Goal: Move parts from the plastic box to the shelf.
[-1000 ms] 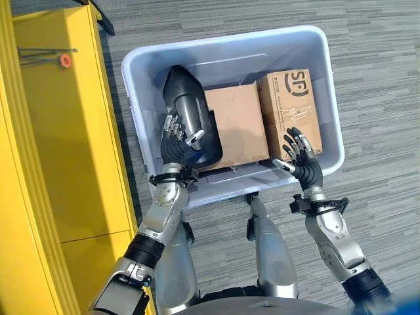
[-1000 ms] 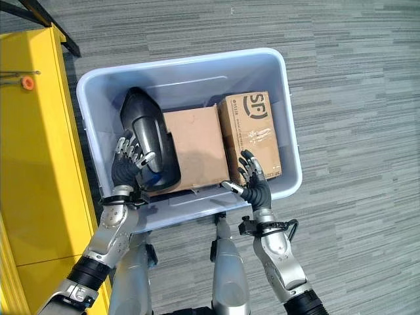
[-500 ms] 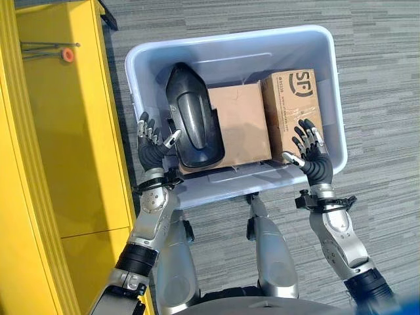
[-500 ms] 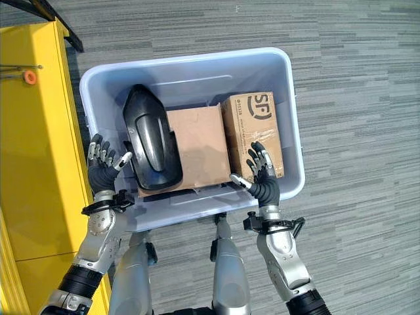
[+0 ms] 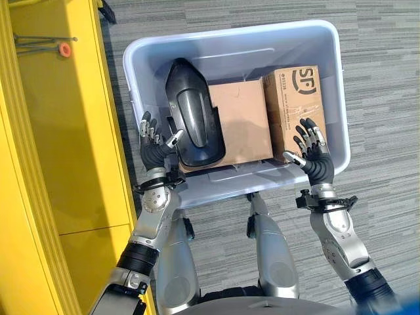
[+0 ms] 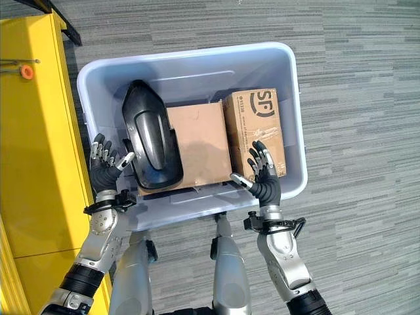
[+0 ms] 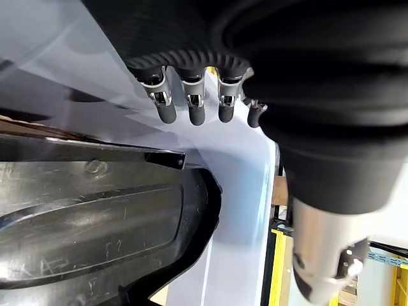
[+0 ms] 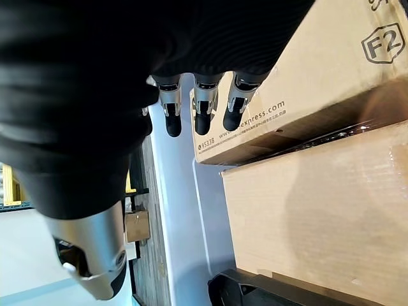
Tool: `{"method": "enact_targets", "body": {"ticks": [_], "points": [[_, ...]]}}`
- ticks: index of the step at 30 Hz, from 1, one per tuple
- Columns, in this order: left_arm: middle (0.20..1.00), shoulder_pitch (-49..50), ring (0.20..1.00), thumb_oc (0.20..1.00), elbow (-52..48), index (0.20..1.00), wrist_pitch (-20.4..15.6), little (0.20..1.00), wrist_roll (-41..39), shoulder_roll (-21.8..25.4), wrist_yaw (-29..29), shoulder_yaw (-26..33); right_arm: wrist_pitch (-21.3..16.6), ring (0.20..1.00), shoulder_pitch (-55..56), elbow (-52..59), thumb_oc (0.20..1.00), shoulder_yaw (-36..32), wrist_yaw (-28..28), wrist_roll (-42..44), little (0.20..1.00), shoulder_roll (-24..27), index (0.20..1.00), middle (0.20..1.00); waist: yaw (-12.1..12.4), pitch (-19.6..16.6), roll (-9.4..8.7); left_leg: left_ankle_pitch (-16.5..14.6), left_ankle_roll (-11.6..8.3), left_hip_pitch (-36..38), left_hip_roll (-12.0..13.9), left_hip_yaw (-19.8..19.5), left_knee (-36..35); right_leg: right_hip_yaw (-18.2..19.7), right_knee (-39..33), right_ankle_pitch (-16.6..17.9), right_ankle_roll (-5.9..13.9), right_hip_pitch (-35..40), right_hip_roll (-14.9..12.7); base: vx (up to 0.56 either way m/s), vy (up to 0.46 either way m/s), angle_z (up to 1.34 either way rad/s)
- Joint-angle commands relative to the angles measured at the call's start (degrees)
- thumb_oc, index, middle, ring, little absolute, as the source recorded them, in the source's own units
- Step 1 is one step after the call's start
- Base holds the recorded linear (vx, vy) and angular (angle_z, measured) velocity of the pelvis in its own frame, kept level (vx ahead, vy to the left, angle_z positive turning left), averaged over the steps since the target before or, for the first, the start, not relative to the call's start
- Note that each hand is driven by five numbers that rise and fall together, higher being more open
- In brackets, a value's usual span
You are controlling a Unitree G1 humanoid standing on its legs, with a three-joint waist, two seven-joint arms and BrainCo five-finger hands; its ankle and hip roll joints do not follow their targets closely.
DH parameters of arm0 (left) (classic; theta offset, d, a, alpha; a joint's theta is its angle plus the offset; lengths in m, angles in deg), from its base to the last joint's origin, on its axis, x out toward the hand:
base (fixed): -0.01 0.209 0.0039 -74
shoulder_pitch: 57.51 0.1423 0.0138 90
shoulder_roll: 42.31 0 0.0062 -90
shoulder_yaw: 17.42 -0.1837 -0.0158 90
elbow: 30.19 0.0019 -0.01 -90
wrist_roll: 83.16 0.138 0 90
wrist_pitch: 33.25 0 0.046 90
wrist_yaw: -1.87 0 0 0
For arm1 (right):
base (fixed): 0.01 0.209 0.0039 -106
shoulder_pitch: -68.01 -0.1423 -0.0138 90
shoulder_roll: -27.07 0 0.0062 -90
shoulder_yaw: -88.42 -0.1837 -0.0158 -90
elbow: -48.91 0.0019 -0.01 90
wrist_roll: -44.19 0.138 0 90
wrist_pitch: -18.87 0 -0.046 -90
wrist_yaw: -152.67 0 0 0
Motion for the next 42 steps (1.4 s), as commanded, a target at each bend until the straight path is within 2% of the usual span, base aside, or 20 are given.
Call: {"method": "enact_targets", "body": {"ticks": [1,14,25,26,27,32,39,42], "points": [[1.000,-3.3,1.000,1.000,5.4,1.000,-2.1,1.000,4.6,1.1,3.0,1.1,-4.5,1.000,0.0,3.4,1.000,-2.4,-0.9,-1.2,1.000,1.4,1.000,1.000,0.2,-1.2,-2.03,2.1,-2.79,1.1,4.8,-0.4,1.5,0.9,6.9,2.0,3.25,-2.8,-3.8,0.00,0.000,0.00],[1.000,-7.0,1.000,1.000,16.7,1.000,-1.4,1.000,4.5,1.6,6.6,2.6,-5.2,1.000,0.6,3.1,1.000,-1.6,-0.6,0.2,1.000,1.5,1.000,1.000,-0.7,-0.9,-4.26,2.7,-3.06,-0.7,5.4,-0.8,1.0,0.3,6.7,2.3,3.20,-4.4,-2.9,0.00,-0.001,0.00],[1.000,-20.2,1.000,1.000,32.7,1.000,0.6,1.000,3.3,2.5,9.6,0.5,-5.6,1.000,0.5,3.8,1.000,1.6,0.4,1.6,1.000,2.7,1.000,1.000,-3.7,-1.6,-6.50,2.5,-3.10,-2.2,6.0,-0.4,1.3,1.1,7.0,2.4,3.10,-6.5,-2.0,0.00,0.001,-0.01],[0.413,-22.2,0.413,0.413,35.8,0.413,1.8,0.413,4.5,2.6,11.1,0.5,-5.8,1.000,0.5,3.8,1.000,2.1,0.4,1.7,1.000,3.0,1.000,1.000,-4.2,-1.8,-6.60,2.5,-3.12,-2.2,6.1,-0.3,1.3,1.2,7.0,2.4,3.12,-6.6,-2.0,0.00,0.000,0.00],[0.200,-22.2,0.200,0.200,35.8,0.200,1.8,0.200,4.5,2.6,11.1,0.5,-5.8,1.000,0.5,3.8,1.000,2.1,0.4,1.7,1.000,3.0,1.000,1.000,-4.2,-1.8,-6.60,2.5,-3.12,-2.2,6.1,-0.3,1.3,1.2,7.0,2.4,3.12,-6.6,-2.0,0.00,0.007,-0.05],[0.200,-24.5,0.200,0.200,39.1,0.200,2.5,0.200,5.3,2.3,11.4,-0.6,-5.9,1.000,0.9,4.4,1.000,2.5,0.9,2.2,1.000,3.9,1.000,1.000,-4.8,-2.3,-6.53,2.4,-3.12,-2.1,6.1,-0.3,1.3,1.5,7.0,2.5,3.20,-6.7,-2.0,0.00,0.001,-0.03],[0.200,-15.2,0.200,0.200,32.3,0.200,3.0,0.200,8.9,1.5,9.9,-1.6,-5.0,1.000,1.3,2.7,1.000,1.8,1.3,2.0,1.000,3.9,1.000,1.000,-2.8,-5.0,-3.10,2.4,-2.98,2.0,4.8,-0.3,-0.7,1.3,6.5,2.2,3.38,-3.2,-3.1,0.02,0.025,-0.03],[0.200,-10.1,0.200,0.200,27.0,0.200,1.9,0.200,8.4,2.2,7.9,-0.3,-4.3,1.000,1.3,1.7,1.000,1.0,1.1,1.5,1.000,3.3,1.000,1.000,-1.5,-7.2,-0.88,2.7,-2.99,5.0,4.4,0.0,-2.2,1.0,6.2,2.1,3.53,-0.8,-3.9,0.05,0.044,0.00]]}}
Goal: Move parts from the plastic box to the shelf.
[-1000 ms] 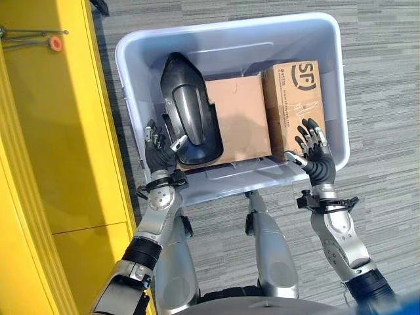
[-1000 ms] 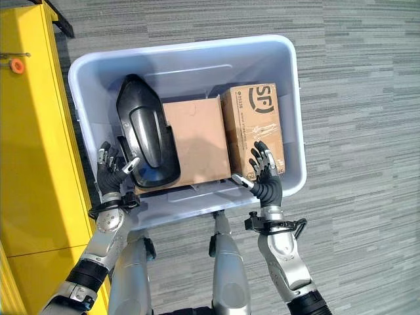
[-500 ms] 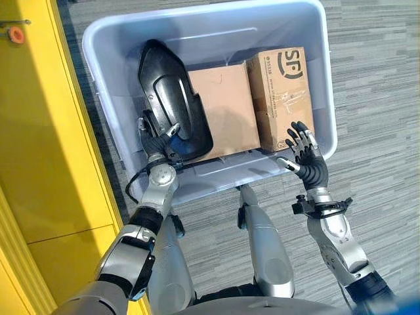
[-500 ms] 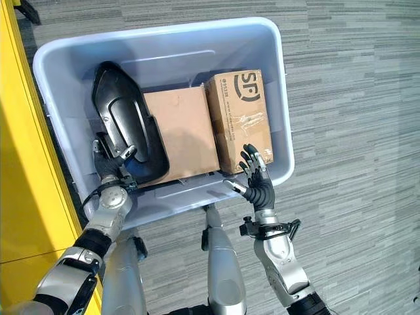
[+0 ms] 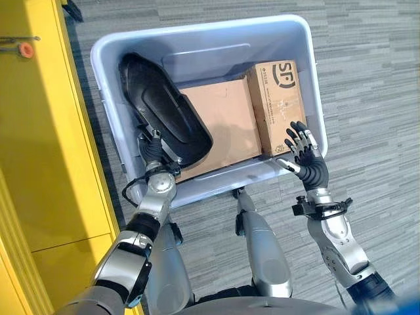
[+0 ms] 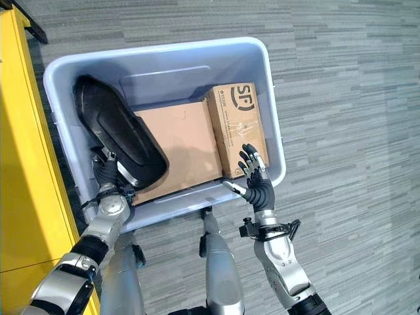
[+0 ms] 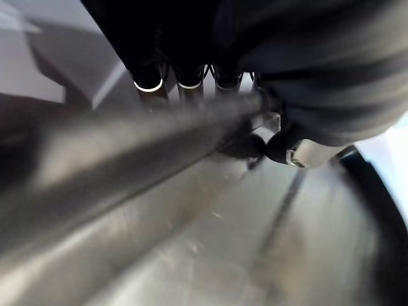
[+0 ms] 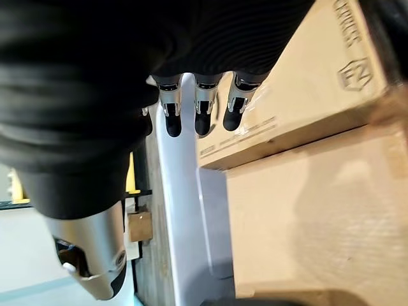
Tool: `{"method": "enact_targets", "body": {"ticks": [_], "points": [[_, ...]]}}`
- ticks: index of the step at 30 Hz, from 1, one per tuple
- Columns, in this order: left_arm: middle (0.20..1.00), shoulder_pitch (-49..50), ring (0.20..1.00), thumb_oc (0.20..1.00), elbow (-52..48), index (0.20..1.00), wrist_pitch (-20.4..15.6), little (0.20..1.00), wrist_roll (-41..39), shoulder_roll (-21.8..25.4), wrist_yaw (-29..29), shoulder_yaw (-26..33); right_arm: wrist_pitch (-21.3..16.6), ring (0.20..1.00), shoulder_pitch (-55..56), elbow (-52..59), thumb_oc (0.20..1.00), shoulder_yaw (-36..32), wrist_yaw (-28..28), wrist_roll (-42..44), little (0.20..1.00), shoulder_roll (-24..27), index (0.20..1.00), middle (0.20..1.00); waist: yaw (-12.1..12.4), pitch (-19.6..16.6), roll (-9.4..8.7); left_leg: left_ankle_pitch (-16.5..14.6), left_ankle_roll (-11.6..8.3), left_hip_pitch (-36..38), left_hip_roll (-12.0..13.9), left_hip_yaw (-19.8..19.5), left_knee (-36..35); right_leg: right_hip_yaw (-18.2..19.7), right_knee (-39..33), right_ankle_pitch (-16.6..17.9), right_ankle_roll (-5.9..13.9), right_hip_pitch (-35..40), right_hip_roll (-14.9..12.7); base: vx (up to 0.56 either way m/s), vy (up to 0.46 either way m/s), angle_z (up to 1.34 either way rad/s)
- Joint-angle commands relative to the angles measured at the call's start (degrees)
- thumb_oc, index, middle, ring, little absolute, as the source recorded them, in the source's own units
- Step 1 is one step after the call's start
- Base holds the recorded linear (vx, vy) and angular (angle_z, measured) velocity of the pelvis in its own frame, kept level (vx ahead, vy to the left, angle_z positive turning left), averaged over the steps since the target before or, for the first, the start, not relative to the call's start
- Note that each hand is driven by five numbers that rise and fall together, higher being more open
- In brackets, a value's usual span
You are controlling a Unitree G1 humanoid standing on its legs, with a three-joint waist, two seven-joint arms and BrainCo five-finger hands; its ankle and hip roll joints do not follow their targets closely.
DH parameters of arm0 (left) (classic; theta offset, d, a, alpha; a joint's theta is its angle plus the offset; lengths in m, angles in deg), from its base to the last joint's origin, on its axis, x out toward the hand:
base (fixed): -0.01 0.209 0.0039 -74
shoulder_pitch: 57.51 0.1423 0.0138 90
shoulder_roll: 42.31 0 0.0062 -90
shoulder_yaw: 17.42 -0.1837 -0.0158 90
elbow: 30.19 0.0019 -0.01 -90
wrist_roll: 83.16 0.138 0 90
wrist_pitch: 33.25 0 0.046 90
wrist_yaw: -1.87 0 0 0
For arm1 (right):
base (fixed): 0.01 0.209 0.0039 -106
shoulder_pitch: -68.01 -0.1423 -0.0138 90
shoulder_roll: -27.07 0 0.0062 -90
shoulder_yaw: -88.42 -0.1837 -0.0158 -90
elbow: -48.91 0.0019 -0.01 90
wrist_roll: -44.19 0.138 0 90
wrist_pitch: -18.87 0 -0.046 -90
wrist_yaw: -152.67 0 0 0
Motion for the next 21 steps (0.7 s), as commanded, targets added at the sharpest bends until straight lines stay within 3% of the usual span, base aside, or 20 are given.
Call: {"method": "enact_targets", "body": {"ticks": [1,4,14,16,21], "points": [[0.200,2.4,0.200,0.200,-0.3,0.200,-2.6,0.200,1.8,0.6,-1.8,2.5,-2.0,1.000,0.5,-0.4,1.000,-3.5,0.4,0.3,1.000,1.1,1.000,1.000,1.2,-5.6,2.33,0.7,-2.75,4.7,3.4,-0.2,-0.8,1.0,6.2,0.3,4.95,0.1,-4.7,0.08,0.051,-0.06],[0.200,7.7,0.200,0.200,-9.7,0.200,-3.7,0.200,3.5,2.8,-4.0,4.7,-1.3,1.000,0.8,-1.0,1.000,-5.3,0.9,0.1,1.000,0.7,1.000,1.000,2.4,-8.2,4.58,0.4,-2.91,8.9,3.0,-0.1,-2.5,0.4,5.6,-0.4,5.20,3.8,-5.6,0.09,0.034,0.07],[0.200,12.3,0.200,0.200,-24.6,0.200,-5.6,0.200,4.3,5.3,-8.3,10.3,0.2,1.000,2.7,-0.4,1.000,-7.3,4.1,0.9,1.000,0.9,1.000,1.000,2.8,-12.8,7.43,-0.8,-2.63,13.8,2.0,0.1,-3.2,0.1,4.6,-1.2,5.44,8.5,-6.7,0.05,0.026,0.04],[0.200,15.0,0.200,0.200,-31.2,0.200,-6.7,0.200,3.3,5.8,-11.7,11.6,1.0,1.000,3.9,-0.2,1.000,-8.5,5.6,1.3,1.000,0.7,1.000,1.000,2.8,-15.0,8.86,-1.5,-2.47,16.6,2.2,0.1,-3.0,0.2,5.4,-2.6,5.16,10.9,-6.7,0.09,-0.023,-0.02],[0.200,20.0,0.200,0.200,-36.1,0.200,-7.1,0.200,-1.1,5.9,-17.7,11.2,2.2,1.000,4.3,-0.6,1.000,-8.9,7.0,0.7,1.000,0.6,1.000,1.000,3.4,-16.8,10.20,-1.7,-2.45,19.4,3.6,-0.5,-2.4,0.2,8.9,-6.2,4.37,13.2,-5.5,0.04,-0.073,-0.01]]}}
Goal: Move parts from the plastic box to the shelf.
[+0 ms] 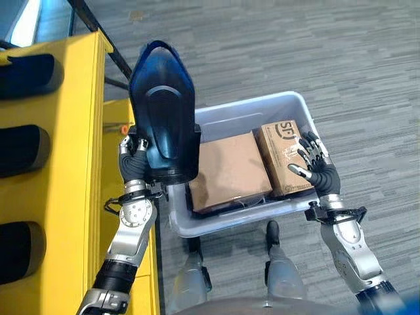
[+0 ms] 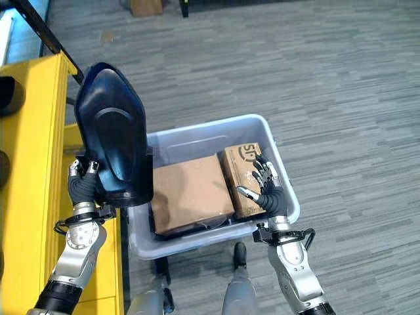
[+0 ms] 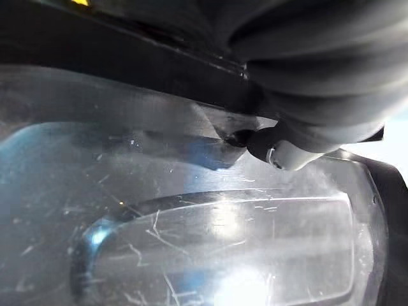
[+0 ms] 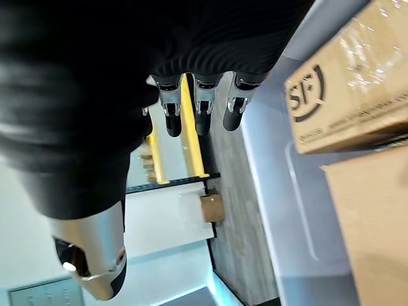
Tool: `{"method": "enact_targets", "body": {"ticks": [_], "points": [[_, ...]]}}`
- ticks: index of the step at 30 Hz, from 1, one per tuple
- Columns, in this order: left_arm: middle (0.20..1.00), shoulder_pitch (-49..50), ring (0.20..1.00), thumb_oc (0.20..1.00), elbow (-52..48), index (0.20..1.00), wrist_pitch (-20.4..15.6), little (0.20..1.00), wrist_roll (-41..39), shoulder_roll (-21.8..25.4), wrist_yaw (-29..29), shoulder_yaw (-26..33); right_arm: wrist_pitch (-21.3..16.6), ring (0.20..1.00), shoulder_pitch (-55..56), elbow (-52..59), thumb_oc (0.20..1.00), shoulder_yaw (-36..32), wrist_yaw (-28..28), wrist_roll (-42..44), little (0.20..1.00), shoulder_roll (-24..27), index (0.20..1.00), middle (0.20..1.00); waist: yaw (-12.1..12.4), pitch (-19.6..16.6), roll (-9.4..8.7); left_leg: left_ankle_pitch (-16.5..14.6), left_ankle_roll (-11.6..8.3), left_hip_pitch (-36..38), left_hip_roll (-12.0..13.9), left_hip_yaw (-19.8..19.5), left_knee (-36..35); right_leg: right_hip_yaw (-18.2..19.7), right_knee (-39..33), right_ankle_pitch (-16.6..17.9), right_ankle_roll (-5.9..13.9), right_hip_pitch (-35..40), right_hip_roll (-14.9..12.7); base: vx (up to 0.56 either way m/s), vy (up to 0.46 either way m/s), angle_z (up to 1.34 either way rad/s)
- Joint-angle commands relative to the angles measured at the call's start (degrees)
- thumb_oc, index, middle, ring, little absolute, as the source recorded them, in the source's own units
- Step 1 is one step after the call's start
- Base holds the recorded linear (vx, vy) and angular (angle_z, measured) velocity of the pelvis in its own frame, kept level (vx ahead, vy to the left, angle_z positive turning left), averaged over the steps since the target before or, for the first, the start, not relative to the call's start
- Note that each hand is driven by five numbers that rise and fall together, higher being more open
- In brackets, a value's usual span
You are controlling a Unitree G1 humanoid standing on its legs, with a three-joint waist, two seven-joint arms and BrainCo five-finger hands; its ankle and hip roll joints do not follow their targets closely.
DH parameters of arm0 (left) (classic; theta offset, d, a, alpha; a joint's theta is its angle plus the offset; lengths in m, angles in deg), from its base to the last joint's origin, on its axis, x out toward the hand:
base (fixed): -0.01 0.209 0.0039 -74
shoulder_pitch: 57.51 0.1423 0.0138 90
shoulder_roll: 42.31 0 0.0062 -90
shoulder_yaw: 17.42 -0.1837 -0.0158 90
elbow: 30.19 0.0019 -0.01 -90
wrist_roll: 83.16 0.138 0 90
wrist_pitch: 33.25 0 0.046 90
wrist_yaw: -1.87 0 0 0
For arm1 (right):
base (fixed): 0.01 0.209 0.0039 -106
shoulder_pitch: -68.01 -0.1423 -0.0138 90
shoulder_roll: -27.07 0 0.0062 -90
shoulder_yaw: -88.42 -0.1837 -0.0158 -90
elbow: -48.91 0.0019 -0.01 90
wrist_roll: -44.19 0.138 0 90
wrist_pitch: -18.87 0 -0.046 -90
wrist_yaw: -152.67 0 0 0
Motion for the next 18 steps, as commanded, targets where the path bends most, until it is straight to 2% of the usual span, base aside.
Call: {"method": "enact_targets", "body": {"ticks": [1,3,4,6,8,9,10,11,12,14,15,16,17,18], "points": [[0.200,-2.1,0.200,0.200,-0.6,0.200,-4.9,0.200,-3.6,2.5,-5.1,2.0,-1.3,1.000,-0.6,1.8,1.000,-2.0,2.1,0.7,1.000,0.4,1.000,1.000,0.9,-3.2,-0.34,-0.5,-3.18,4.5,5.8,-1.5,1.8,0.6,9.8,-3.9,2.24,-0.2,-3.1,0.01,-0.102,0.01],[0.200,1.9,0.200,0.200,-2.6,0.200,-4.2,0.200,-6.0,2.4,-8.7,2.0,-0.7,1.000,-0.2,1.9,1.000,-1.9,3.3,1.1,1.000,0.8,1.000,1.000,1.5,-4.1,0.62,0.4,-3.27,5.7,7.4,-2.4,2.3,-0.1,12.6,-6.5,1.33,0.7,-1.2,0.01,-0.138,0.04],[0.200,2.1,0.200,0.200,-2.7,0.200,-4.1,0.200,-6.0,2.4,-8.7,2.0,-0.7,1.000,-0.2,1.9,1.000,-1.9,3.3,1.1,1.000,0.8,1.000,1.000,1.4,-4.1,0.69,0.4,-3.33,5.8,7.5,-2.4,2.2,-0.1,12.7,-6.6,1.27,0.7,-1.1,-0.03,-0.205,0.07],[0.200,7.0,0.200,0.200,-5.1,0.200,-3.4,0.200,-8.9,2.0,-11.7,2.7,-0.6,1.000,-1.5,1.6,1.000,-0.5,4.4,1.5,1.000,1.8,1.000,1.000,3.0,-3.8,1.96,4.2,-3.64,6.1,10.8,-4.1,3.3,-1.0,18.1,-10.6,-1.23,0.1,2.9,-0.12,-0.297,0.05],[0.200,8.7,0.200,0.200,-5.9,0.200,-3.0,0.200,-9.9,1.6,-12.6,3.0,-0.7,1.000,-3.2,1.5,1.000,0.4,4.6,1.3,1.000,2.5,1.000,1.000,4.3,-3.1,2.62,8.3,-4.33,5.3,12.6,-5.8,3.6,-1.9,19.4,-11.7,-2.44,-0.4,5.1,-0.16,-0.282,0.05],[0.200,9.6,0.200,0.200,-5.6,0.200,-2.7,0.200,-10.5,1.2,-12.9,3.1,-0.8,1.000,-3.9,1.2,1.000,0.6,4.7,1.2,1.000,2.8,1.000,1.000,5.0,-2.6,3.18,11.8,-5.24,4.3,13.4,-7.2,2.8,-3.2,19.4,-11.9,-3.15,-0.6,6.1,-0.17,-0.236,0.19],[0.200,10.6,0.200,0.200,-5.3,0.200,-2.3,0.200,-11.0,0.8,-13.6,2.9,-0.9,1.000,-3.8,1.0,1.000,0.5,4.6,1.3,1.000,2.9,1.000,1.000,5.5,-2.4,3.25,13.5,-5.40,3.2,13.4,-8.0,2.3,-4.1,18.7,-12.1,-3.51,-0.5,6.6,-0.22,-0.246,0.26],[0.200,11.0,0.200,0.200,-5.0,0.200,-1.7,0.200,-11.4,0.6,-14.1,2.3,-1.1,1.000,-3.8,1.0,1.000,-0.3,4.0,0.8,1.000,3.5,1.000,1.000,6.3,-1.8,3.18,16.4,-4.89,0.7,12.3,-7.6,1.9,-6.8,17.6,-11.8,-3.96,0.0,5.9,-0.20,-0.226,0.43],[0.200,11.1,0.200,0.200,-4.6,0.200,-1.4,0.200,-11.5,0.5,-14.3,2.0,-1.1,1.000,-3.6,1.1,1.000,-1.0,3.7,0.2,1.000,4.1,1.000,1.000,6.6,-1.4,2.50,15.8,-4.27,-0.3,10.9,-6.2,2.3,-8.5,16.8,-11.5,-4.22,0.5,4.8,-0.24,-0.254,1.15],[0.200,11.5,0.200,0.200,-4.7,0.200,-1.4,0.200,-12.1,0.4,-15.2,2.4,-0.8,1.000,-3.9,1.0,1.000,-1.4,3.6,-0.4,1.000,4.6,1.000,1.000,7.1,-1.5,1.59,11.6,-3.08,-1.0,7.7,-7.5,6.7,-10.3,14.1,-9.4,-4.18,0.6,3.8,-0.19,-0.199,1.90],[0.200,11.6,0.200,0.200,-4.7,0.200,-1.3,0.200,-11.9,0.1,-15.4,2.4,-0.8,1.000,-3.4,1.1,1.000,-1.8,3.7,-0.6,1.000,4.6,1.000,1.000,7.0,-1.6,0.91,8.3,-2.30,-0.7,6.1,-7.8,9.7,-11.1,12.7,-8.2,-4.46,1.1,3.0,-0.21,-0.216,1.45],[0.200,11.5,0.200,0.200,-4.8,0.200,-1.0,0.200,-12.5,0.0,-16.2,2.0,-0.7,1.000,-2.7,0.8,1.000,-2.1,3.8,-0.6,1.000,4.6,1.000,1.000,6.3,-2.1,0.28,3.6,-1.38,0.9,4.6,-6.3,16.0,-14.2,11.2,-7.3,-5.04,1.7,1.9,-0.23,-0.254,1.21],[0.200,11.0,0.200,0.200,-5.2,0.200,-1.0,0.200,-12.8,-0.3,-16.4,1.7,-0.7,1.000,-2.5,0.7,1.000,-2.0,3.8,-0.3,1.000,4.3,1.000,1.000,5.5,-2.6,-0.32,2.6,-1.23,2.7,4.5,-4.1,21.6,-16.1,10.6,-6.4,-5.90,1.7,1.3,-0.21,-0.198,1.44],[0.200,10.9,0.200,0.200,-5.4,0.200,-0.6,0.200,-12.8,-0.2,-17.1,1.1,-0.2,1.000,-1.6,0.1,1.000,-1.9,3.9,0.1,1.000,3.5,1.000,1.000,4.6,-3.8,0.09,-0.2,-1.08,6.2,3.7,-3.5,21.9,-18.7,9.7,-6.3,-5.92,2.2,1.3,-0.10,-0.083,1.59]]}}
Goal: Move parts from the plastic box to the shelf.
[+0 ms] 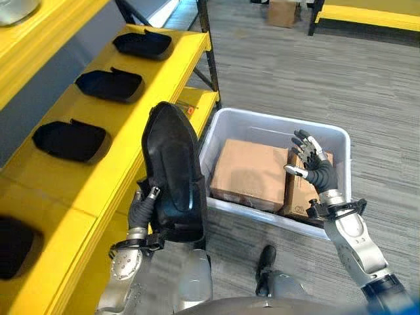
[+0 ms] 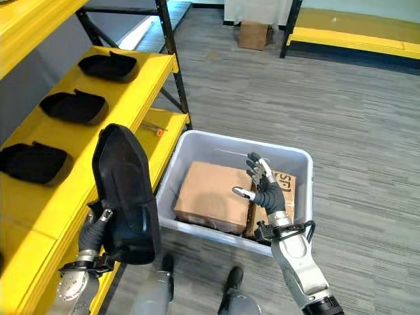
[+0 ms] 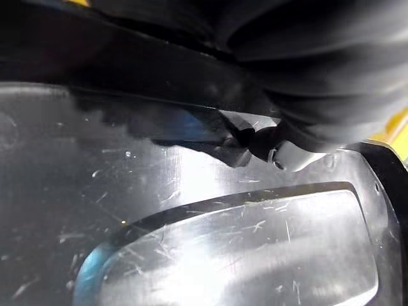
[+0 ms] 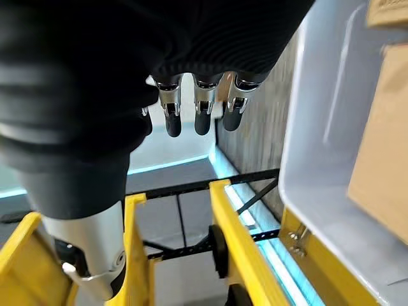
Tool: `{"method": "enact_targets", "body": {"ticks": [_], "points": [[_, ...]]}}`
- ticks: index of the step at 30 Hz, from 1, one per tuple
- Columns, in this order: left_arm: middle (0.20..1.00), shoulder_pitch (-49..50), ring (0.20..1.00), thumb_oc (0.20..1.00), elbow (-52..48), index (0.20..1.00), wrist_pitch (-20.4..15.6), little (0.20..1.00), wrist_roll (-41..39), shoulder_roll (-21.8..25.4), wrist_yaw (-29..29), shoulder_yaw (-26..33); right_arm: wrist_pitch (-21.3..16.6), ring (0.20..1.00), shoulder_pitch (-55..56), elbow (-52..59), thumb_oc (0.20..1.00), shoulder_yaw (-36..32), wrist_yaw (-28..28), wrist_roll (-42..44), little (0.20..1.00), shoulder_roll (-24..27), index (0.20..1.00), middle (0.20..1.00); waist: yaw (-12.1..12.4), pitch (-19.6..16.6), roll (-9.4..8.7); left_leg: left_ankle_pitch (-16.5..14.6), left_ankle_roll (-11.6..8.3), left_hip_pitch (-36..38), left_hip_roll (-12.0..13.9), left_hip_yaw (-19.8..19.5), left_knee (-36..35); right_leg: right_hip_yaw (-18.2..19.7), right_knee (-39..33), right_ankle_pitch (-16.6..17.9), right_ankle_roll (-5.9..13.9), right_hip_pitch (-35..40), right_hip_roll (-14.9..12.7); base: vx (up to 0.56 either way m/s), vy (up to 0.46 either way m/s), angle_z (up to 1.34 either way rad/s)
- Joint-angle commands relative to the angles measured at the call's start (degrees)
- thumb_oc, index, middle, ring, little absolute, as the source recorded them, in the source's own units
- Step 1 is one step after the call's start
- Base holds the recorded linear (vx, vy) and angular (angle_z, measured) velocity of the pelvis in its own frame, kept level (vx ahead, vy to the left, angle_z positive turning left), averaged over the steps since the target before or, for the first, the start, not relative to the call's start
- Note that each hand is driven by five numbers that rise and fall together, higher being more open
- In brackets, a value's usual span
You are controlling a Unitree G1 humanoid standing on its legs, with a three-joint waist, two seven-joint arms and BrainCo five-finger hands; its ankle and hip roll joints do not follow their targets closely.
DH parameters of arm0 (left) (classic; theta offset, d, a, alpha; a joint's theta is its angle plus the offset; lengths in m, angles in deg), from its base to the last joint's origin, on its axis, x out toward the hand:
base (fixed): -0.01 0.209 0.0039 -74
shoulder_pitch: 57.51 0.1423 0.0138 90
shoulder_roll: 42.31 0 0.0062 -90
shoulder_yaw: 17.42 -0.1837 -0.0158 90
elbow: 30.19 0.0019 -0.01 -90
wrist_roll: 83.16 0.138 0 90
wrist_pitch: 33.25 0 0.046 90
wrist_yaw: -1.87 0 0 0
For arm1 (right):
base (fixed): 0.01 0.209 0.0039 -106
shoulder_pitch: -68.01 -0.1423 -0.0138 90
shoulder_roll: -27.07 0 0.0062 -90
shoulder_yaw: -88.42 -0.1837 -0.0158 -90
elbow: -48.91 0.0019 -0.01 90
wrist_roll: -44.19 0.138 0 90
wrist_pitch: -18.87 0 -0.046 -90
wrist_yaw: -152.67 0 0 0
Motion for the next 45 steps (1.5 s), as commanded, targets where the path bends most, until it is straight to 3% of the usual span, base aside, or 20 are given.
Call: {"method": "enact_targets", "body": {"ticks": [1,2,3,4,7,11,18,22,24,25,26,27,29,34,36,38,41,42,44,45], "points": [[0.200,-5.4,0.200,0.200,-7.0,0.200,-3.2,0.200,-0.9,0.6,-1.7,1.7,-1.9,1.000,-2.3,-0.4,1.000,-0.6,0.2,-0.6,1.000,-1.1,1.000,1.000,-4.1,-3.9,2.64,6.6,-1.07,14.5,3.4,1.5,-15.1,1.2,5.7,-1.6,11.43,-1.4,-0.8,-0.08,-0.001,1.55],[0.200,-5.5,0.200,0.200,-6.9,0.200,-3.3,0.200,-0.9,0.6,-1.7,1.7,-1.9,1.000,-2.3,-0.4,1.000,-0.6,0.2,-0.6,1.000,-1.1,1.000,1.000,-4.3,-3.7,2.40,7.4,-0.56,14.2,3.1,2.0,-15.4,0.0,5.7,-0.7,10.96,-1.6,-1.3,-0.03,0.100,1.26],[0.200,-6.1,0.200,0.200,-7.1,0.200,-3.1,0.200,-0.4,0.6,-1.2,1.6,-1.8,1.000,-2.2,-0.4,1.000,-0.4,0.2,-0.4,1.000,-1.9,1.000,1.000,-5.1,-4.6,3.73,3.2,-0.26,18.8,1.6,0.6,-21.7,-0.3,8.4,-1.6,12.51,-2.5,-1.1,-0.03,0.097,1.39],[0.200,-6.1,0.200,0.200,-7.1,0.200,-3.1,0.200,-0.4,0.6,-1.2,1.6,-1.8,1.000,-2.2,-0.4,1.000,-0.4,0.2,-0.4,1.000,-1.9,1.000,1.000,-5.1,-4.5,3.71,3.3,-0.24,19.0,1.6,0.6,-21.9,-0.2,8.4,-1.6,12.54,-2.5,-1.2,-0.01,0.196,0.92],[0.200,-5.9,0.200,0.200,-7.7,0.200,-2.6,0.200,0.1,0.5,-1.7,0.9,-1.6,1.000,-1.9,-0.5,1.000,-1.2,0.0,-0.1,1.000,-2.8,1.000,1.000,-5.7,-5.1,4.29,-2.0,1.80,20.5,0.1,1.9,-31.3,-0.8,11.2,0.2,14.28,-3.6,-3.7,-0.03,0.181,0.70],[0.200,-5.6,0.200,0.200,-8.0,0.200,-2.4,0.200,1.4,1.3,-1.5,1.5,-1.3,1.000,-1.6,-1.3,1.000,-1.5,-0.3,0.2,1.000,-4.0,1.000,1.000,-3.7,-5.3,2.99,-2.1,2.77,19.8,-2.8,0.0,-38.4,-3.9,8.6,5.2,17.61,-2.7,-7.6,-0.08,0.209,0.67],[0.200,-3.3,0.200,0.200,-8.0,0.200,-1.9,0.200,3.2,1.7,-1.4,3.5,-0.2,1.000,-1.1,-3.8,1.000,-1.2,-0.2,-1.0,1.000,-5.9,1.000,1.000,-0.9,-5.0,0.36,-3.0,5.49,17.5,-8.2,-4.7,-39.0,-6.7,5.0,11.3,21.45,0.6,-12.3,-0.07,0.160,0.45],[0.200,-3.3,0.200,0.200,-8.1,0.200,-1.5,0.200,4.4,2.1,-1.5,3.7,0.4,1.000,-1.3,-4.9,1.000,-0.9,-0.4,-1.7,1.000,-7.5,1.000,1.000,0.1,-5.1,-1.10,-3.4,7.19,17.9,-11.3,-7.2,-39.0,-5.7,6.0,13.5,22.49,1.6,-15.2,-0.07,0.258,0.42],[0.200,-3.1,0.200,0.200,-8.1,0.200,-1.5,0.200,4.8,2.3,-1.5,3.8,0.5,1.000,-1.6,-4.9,1.000,-0.4,-0.3,-1.7,1.000,-8.1,1.000,1.000,-0.3,-4.7,-1.72,-2.3,8.31,17.7,-12.4,-7.5,-39.0,-3.6,8.5,14.2,21.50,0.1,-16.3,-0.11,0.198,0.52],[0.200,-3.6,0.200,0.200,-6.7,0.200,-1.8,0.200,4.8,2.7,-1.0,3.4,0.7,1.000,-2.6,-5.0,1.000,0.8,-0.1,-1.1,1.000,-8.3,1.000,1.000,-1.9,-4.4,-1.66,-1.2,9.19,17.6,-12.2,-8.6,-39.0,9.5,12.2,10.2,19.31,-3.3,-10.2,-0.09,0.262,0.45],[0.200,-3.3,0.200,0.200,-6.7,0.200,-1.7,0.200,4.4,3.0,-1.2,3.7,1.2,1.000,-2.8,-5.0,1.000,1.9,1.5,0.1,1.000,-7.9,1.000,1.000,-2.2,-4.4,-1.28,-0.4,10.09,17.4,-12.3,-8.7,-38.8,16.9,16.0,4.3,17.24,-4.5,-1.5,-0.09,0.288,0.13],[0.200,-2.9,0.200,0.200,-6.8,0.200,-1.6,0.200,4.2,2.9,-1.5,3.6,1.2,1.000,-2.2,-4.6,1.000,2.1,2.4,0.8,1.000,-7.4,1.000,1.000,-2.4,-4.4,-1.19,0.2,10.62,16.8,-12.7,-9.0,-38.2,18.2,17.9,1.5,16.13,-3.9,1.9,-0.07,0.228,-0.08],[0.200,-2.2,0.200,0.200,-6.3,0.200,-1.3,0.200,3.7,2.5,-2.4,2.7,1.1,1.000,-1.6,-4.2,1.000,3.1,3.6,1.9,1.000,-6.2,1.000,1.000,-3.7,-6.5,-1.62,1.5,11.00,14.2,-14.1,-11.9,-36.4,26.0,19.0,-3.5,13.38,-2.7,11.1,-0.06,0.072,0.34],[0.200,-0.4,0.200,0.200,-7.7,0.200,-1.9,0.200,1.6,1.1,-2.2,3.7,1.0,1.000,-3.2,-4.6,1.000,4.5,3.4,2.8,1.000,-6.1,1.000,1.000,-1.4,-8.6,-1.66,4.3,9.49,10.5,-14.6,-12.2,-38.3,27.2,2.2,-0.7,12.72,2.7,10.4,-0.09,-0.085,0.17],[0.200,0.3,0.200,0.200,-8.2,0.200,-1.9,0.200,1.2,1.2,-2.7,3.4,0.9,1.000,-2.8,-4.2,1.000,4.5,3.6,2.7,1.000,-5.6,1.000,1.000,-1.3,-8.1,-1.58,4.5,9.30,9.7,-14.7,-12.9,-37.5,27.0,1.1,-0.4,12.22,3.5,10.5,-0.12,-0.072,0.06],[0.200,-1.0,0.200,0.200,-8.0,0.200,-1.7,0.200,0.7,1.7,-3.5,1.7,0.5,1.000,-2.0,-4.0,1.000,3.4,3.3,2.5,1.000,-4.0,1.000,1.000,-1.6,-4.8,-1.28,3.5,7.85,4.8,-16.5,-14.1,-29.3,23.3,3.3,-0.8,11.33,2.1,9.1,-0.31,-0.017,1.03],[0.200,-2.8,0.200,0.200,-8.0,0.200,-1.5,0.200,0.0,1.7,-3.6,1.2,0.3,1.000,-2.6,-3.7,1.000,2.4,2.6,2.3,1.000,-3.0,1.000,1.000,-3.2,-3.6,-1.58,0.1,7.21,3.9,-14.5,-10.0,-24.4,21.3,5.0,-0.3,11.41,0.2,6.9,-0.19,0.071,1.27],[0.200,-2.8,0.200,0.200,-8.8,0.200,-1.6,0.200,-0.3,1.8,-3.8,1.3,0.4,1.000,-2.5,-3.7,1.000,2.2,2.4,2.5,1.000,-2.8,1.000,1.000,-3.9,-3.7,-2.18,-2.4,7.00,5.3,-10.2,-7.6,-22.6,20.9,6.1,-0.5,11.47,-0.7,5.2,-0.09,0.104,0.78],[0.200,-3.6,0.200,0.200,-9.6,0.200,-1.5,0.200,-0.4,2.1,-2.8,1.3,0.3,1.000,-2.0,-3.6,1.000,1.9,1.6,2.8,1.000,-2.8,1.000,1.000,-5.1,-4.0,-2.00,0.4,5.70,7.8,-0.9,-6.4,-23.3,19.9,9.6,-1.8,11.61,-2.6,3.1,-0.09,0.180,0.35],[0.200,-3.6,0.200,0.200,-9.6,0.200,-1.5,0.200,-0.4,2.1,-2.8,1.3,0.3,1.000,-2.0,-3.6,1.000,1.9,1.6,2.8,1.000,-2.7,1.000,1.000,-5.1,-3.9,-1.88,0.6,5.49,8.1,-0.7,-6.5,-23.8,19.8,10.1,-2.2,11.48,-2.6,3.2,-0.13,0.332,0.49]]}}
